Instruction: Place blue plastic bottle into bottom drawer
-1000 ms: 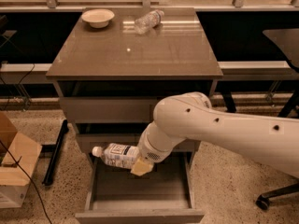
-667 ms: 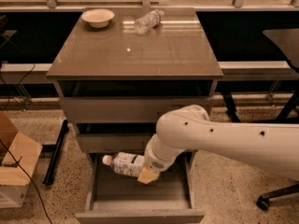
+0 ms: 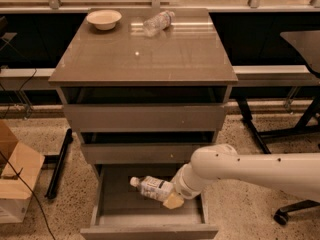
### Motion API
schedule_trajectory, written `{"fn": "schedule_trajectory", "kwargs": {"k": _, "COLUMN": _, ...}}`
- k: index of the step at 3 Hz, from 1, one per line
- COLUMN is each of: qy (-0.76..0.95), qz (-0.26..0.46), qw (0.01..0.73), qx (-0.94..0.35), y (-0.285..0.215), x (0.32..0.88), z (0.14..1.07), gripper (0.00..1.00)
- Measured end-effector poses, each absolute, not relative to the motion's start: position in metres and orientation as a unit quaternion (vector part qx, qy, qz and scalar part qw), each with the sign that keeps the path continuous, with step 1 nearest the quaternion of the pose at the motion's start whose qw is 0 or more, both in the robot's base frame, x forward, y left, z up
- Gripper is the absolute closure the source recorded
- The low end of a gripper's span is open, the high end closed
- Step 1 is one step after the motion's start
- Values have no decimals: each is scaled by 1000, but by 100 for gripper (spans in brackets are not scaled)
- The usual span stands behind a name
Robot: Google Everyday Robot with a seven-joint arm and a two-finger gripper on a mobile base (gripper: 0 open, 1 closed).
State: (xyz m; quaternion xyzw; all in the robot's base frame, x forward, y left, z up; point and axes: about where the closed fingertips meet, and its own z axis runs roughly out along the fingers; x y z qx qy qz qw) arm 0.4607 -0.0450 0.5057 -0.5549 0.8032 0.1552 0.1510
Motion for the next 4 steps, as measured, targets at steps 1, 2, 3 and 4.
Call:
{"fn": "schedule_trajectory", "kwargs": {"k": 1, "qy": 804, "qz": 183, "qw": 129, "qx": -551, "y": -40, "x": 444, "z": 472, "gripper": 100}}
{"fn": "schedule_trajectory", "kwargs": {"k": 2, "qy": 814, "qz": 175, "qw": 116, "qx": -542, "y": -39, "x": 448, "z": 461, "gripper": 100}}
{"fn": "schedule_trajectory", "kwargs": {"k": 3, "qy": 825, "qz": 168, "qw": 115, "qx": -527, "y": -30, "x": 471, "z": 427, "gripper": 100}}
{"fn": "schedule_trajectory", "kwargs": {"k": 4, "qy": 835, "qz": 174, "qw": 103, "qx": -511, "y": -24, "x": 494, "z": 373, "gripper": 100}}
